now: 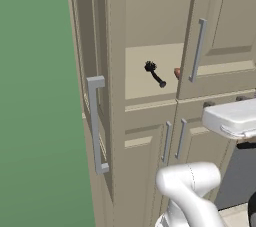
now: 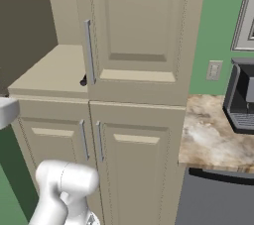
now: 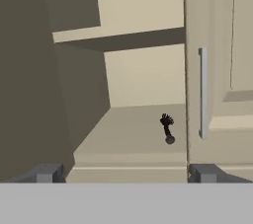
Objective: Pick up the dish brush and bar soap from the sink, and place them back in the cabinet, and close the cabinet doors.
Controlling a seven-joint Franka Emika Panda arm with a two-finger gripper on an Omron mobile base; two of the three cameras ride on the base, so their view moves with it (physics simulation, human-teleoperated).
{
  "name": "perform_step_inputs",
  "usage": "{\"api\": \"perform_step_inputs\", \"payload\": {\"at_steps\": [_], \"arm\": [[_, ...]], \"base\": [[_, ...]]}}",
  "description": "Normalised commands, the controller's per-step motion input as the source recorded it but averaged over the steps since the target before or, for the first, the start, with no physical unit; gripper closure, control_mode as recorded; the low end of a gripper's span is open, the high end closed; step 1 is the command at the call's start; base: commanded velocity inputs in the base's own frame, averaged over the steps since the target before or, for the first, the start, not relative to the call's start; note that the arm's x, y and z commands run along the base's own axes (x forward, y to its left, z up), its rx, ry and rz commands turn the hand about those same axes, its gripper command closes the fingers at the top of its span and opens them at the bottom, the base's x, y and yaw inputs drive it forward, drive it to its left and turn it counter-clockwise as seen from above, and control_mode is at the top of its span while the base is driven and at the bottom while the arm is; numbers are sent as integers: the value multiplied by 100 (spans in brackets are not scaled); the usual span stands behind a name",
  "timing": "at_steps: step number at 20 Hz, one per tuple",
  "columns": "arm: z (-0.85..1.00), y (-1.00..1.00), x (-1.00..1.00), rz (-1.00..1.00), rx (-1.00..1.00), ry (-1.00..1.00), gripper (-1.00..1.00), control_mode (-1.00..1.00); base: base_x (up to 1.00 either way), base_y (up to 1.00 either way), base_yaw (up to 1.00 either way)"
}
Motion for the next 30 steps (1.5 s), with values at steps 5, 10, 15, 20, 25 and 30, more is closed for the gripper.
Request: {"api": "perform_step_inputs", "payload": {"at_steps": [5,10,15,20,25,30], "arm": [[-20,34,-13,1,0,-5,-100,-100],[-22,43,-1,0,0,-1,-100,-100],[-22,35,0,1,0,0,-100,-100],[-15,22,0,4,0,0,-100,-100],[-12,17,0,6,0,0,-100,-100],[-7,17,0,6,0,0,-100,-100]], "base": [[0,0,0],[0,0,0],[0,0,0],[0,0,0],[0,0,0],[0,0,0]]}}
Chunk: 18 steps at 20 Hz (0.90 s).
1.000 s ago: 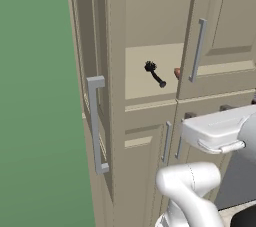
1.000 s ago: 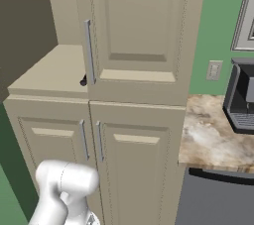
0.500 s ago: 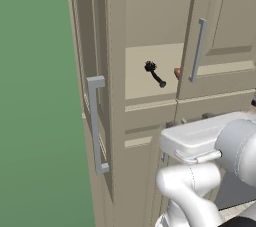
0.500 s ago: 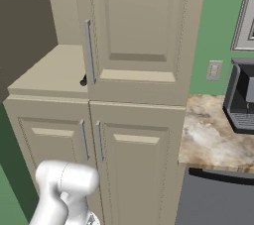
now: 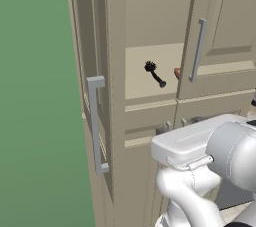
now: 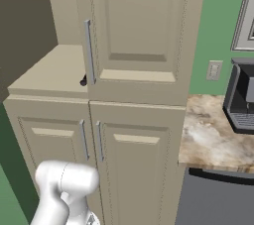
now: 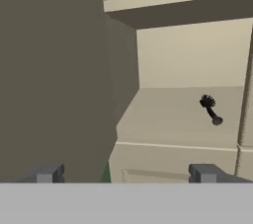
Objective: Pick up the dish brush and bar soap from the sink, and place them back in the cabinet, and close the cabinet doors.
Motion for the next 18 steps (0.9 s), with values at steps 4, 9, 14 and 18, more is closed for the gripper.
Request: {"api": "perform_step_inputs", "payload": {"at_steps": [4,9,14,18], "arm": [[-1,24,0,4,0,0,-100,-100],[-2,32,0,2,0,0,-100,-100],[-1,29,-1,1,0,0,-100,-100],[0,19,0,1,0,0,-100,-100]], "base": [[0,0,0],[0,0,0],[0,0,0],[0,0,0]]}}
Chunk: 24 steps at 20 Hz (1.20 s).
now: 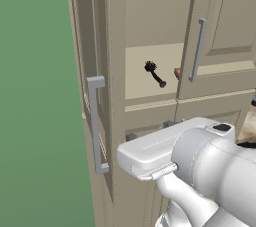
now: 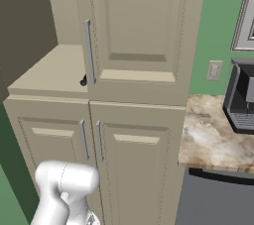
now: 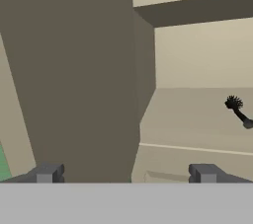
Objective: Pick up the dish brush and bar soap from the sink, and place them back in the cabinet, and close the cabinet doors.
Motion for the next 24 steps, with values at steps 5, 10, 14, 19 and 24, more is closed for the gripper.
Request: {"api": "perform_step_inputs", "payload": {"at_steps": [5,10,14,19,24], "arm": [[0,14,0,1,0,0,-100,-100],[0,9,-3,1,0,0,-100,-100],[0,1,-2,3,0,0,-100,-100],[0,0,-16,7,0,0,-100,-100],[0,0,-27,6,0,0,-100,-100]], "base": [[0,0,0],[0,0,0],[0,0,0],[0,0,0],[0,0,0]]}}
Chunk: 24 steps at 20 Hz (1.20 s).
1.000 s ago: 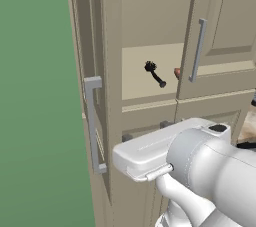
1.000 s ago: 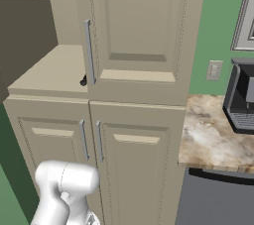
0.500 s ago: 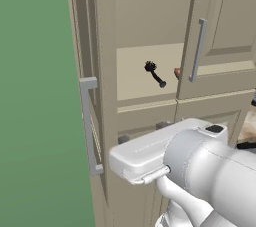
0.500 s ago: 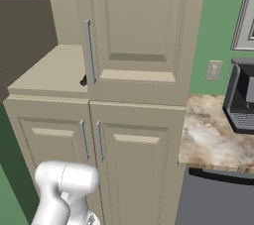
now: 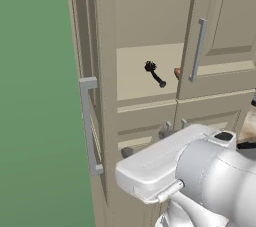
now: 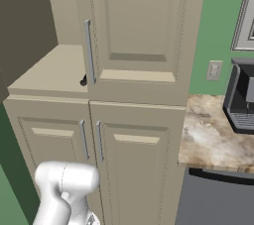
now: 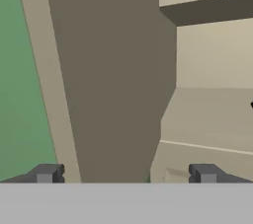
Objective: Pick up the dish brush and bar soap from the sink, and place them back in the cabinet, and close the cabinet doors.
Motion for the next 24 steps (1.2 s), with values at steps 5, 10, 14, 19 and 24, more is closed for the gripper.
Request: {"api": "perform_step_inputs", "payload": {"at_steps": [5,10,14,19,24], "arm": [[0,10,-27,2,0,0,-100,-100],[0,19,-22,0,0,0,-100,-100],[0,22,-19,0,0,0,-100,-100],[0,17,-10,0,0,0,-100,-100],[0,13,0,0,0,0,-100,-100]], "base": [[0,0,0],[0,0,0],[0,0,0],[0,0,0],[0,0,0]]}}
